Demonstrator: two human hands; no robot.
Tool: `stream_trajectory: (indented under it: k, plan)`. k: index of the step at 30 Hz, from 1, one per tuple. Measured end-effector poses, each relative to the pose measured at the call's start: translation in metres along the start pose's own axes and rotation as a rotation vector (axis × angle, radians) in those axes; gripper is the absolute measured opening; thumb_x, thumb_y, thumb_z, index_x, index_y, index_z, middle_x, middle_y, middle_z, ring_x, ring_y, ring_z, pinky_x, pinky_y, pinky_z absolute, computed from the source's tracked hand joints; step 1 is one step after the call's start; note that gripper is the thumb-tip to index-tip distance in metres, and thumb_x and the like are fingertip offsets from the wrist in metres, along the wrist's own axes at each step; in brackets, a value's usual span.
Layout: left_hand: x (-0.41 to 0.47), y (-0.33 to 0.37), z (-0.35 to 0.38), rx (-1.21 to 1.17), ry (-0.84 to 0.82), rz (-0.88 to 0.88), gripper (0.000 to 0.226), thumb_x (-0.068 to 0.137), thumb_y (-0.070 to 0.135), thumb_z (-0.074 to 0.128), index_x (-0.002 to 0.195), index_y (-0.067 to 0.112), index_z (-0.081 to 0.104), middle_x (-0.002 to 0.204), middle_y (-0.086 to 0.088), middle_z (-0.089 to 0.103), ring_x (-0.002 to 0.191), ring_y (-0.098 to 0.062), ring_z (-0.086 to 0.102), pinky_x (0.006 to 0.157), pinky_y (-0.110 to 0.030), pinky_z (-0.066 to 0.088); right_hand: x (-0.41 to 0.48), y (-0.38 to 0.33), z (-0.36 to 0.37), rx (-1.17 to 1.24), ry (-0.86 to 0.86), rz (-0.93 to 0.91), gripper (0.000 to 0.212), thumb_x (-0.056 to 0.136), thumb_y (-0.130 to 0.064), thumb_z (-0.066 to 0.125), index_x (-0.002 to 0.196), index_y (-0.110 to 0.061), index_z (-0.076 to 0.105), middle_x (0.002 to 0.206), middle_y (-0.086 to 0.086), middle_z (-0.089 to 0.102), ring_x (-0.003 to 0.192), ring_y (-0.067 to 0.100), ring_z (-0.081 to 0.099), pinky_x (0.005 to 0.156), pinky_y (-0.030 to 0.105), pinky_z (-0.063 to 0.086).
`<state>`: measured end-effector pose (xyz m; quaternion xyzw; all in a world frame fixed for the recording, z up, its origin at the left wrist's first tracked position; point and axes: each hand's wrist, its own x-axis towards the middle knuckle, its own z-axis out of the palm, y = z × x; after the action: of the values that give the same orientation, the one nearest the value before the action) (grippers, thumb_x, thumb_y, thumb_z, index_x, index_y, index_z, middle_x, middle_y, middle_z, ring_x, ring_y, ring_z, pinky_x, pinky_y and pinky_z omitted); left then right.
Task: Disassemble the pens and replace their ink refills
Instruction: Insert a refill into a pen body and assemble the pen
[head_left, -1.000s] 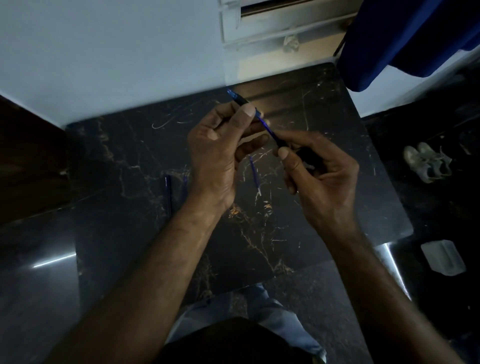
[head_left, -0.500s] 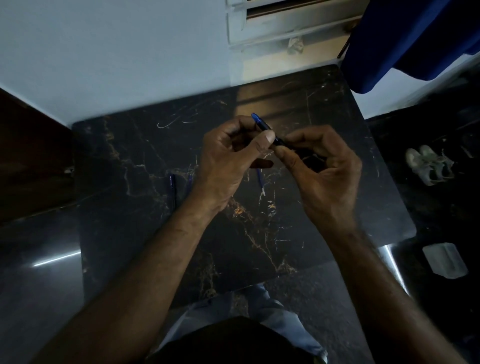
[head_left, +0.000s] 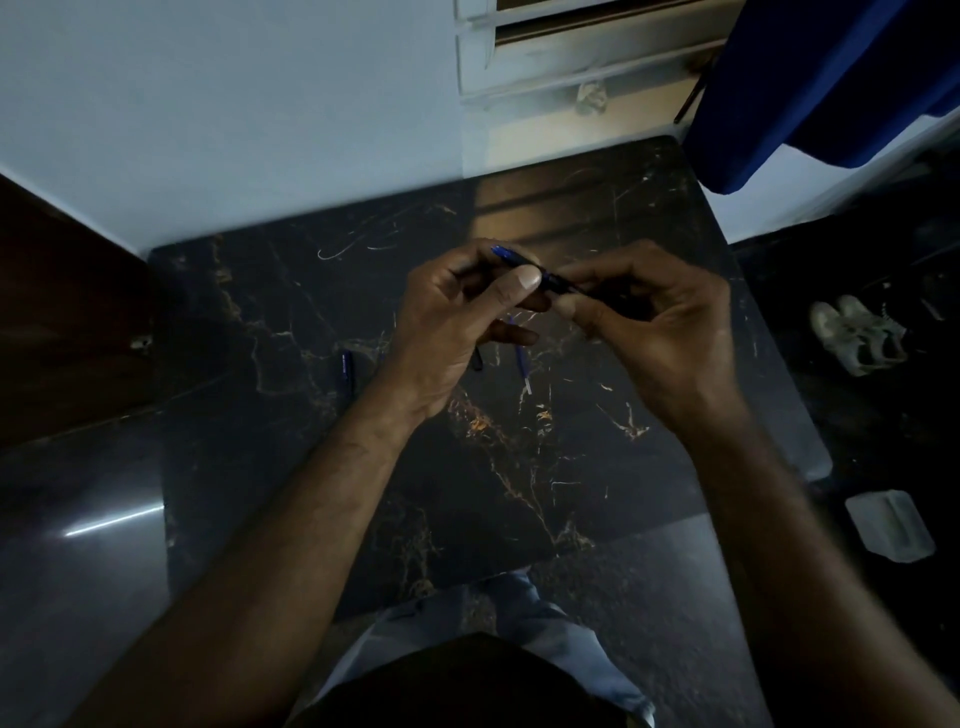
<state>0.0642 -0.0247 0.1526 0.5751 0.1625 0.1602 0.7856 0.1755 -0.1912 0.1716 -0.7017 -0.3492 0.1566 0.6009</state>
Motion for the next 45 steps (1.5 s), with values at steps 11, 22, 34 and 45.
stream_trajectory:
  k: [11,22,34,45]
  plan:
    - [-0.010,-0.005,0.004,-0.075,0.207,0.107,0.007,0.103,0.005,0.068,0.105,0.010,0.072,0.095,-0.004,0.082,0.086,-0.021,0.082,0.066,-0.029,0.065,0.019,-0.001,-0.003,0.429,-0.033,0.235,0.034,0.089,-0.012,0.081,0.117,-0.001,0.065,0.100,0.014,0.075,0.079,0.029,0.072,0.064,0.034,0.059]
    - [-0.014,-0.004,0.005,-0.100,0.242,0.141,0.010,0.100,0.006,0.070,0.104,0.014,0.075,0.096,0.000,0.080,0.085,-0.018,0.080,0.063,-0.027,0.064,0.009,-0.002,0.002,0.241,0.098,0.190,0.021,0.102,-0.022,0.070,0.092,-0.004,0.069,0.064,0.009,0.069,0.048,0.025,0.063,0.044,0.030,0.051]
    - [-0.013,-0.001,0.002,0.005,0.200,0.171,0.009,0.100,0.010,0.073,0.106,0.017,0.076,0.091,0.000,0.078,0.086,-0.017,0.075,0.062,-0.029,0.065,0.005,0.013,-0.002,0.274,-0.029,0.224,0.031,0.105,-0.032,0.063,0.090,-0.006,0.073,0.066,0.011,0.069,0.052,0.034,0.062,0.048,0.034,0.050]
    - [-0.018,-0.005,-0.003,0.060,0.169,0.144,0.009,0.103,0.003,0.069,0.108,0.010,0.073,0.089,-0.004,0.076,0.082,-0.018,0.074,0.061,-0.032,0.064,0.000,0.017,0.002,0.278,0.012,0.247,0.039,0.105,-0.034,0.062,0.083,-0.002,0.069,0.068,0.017,0.066,0.049,0.023,0.059,0.045,0.031,0.045]
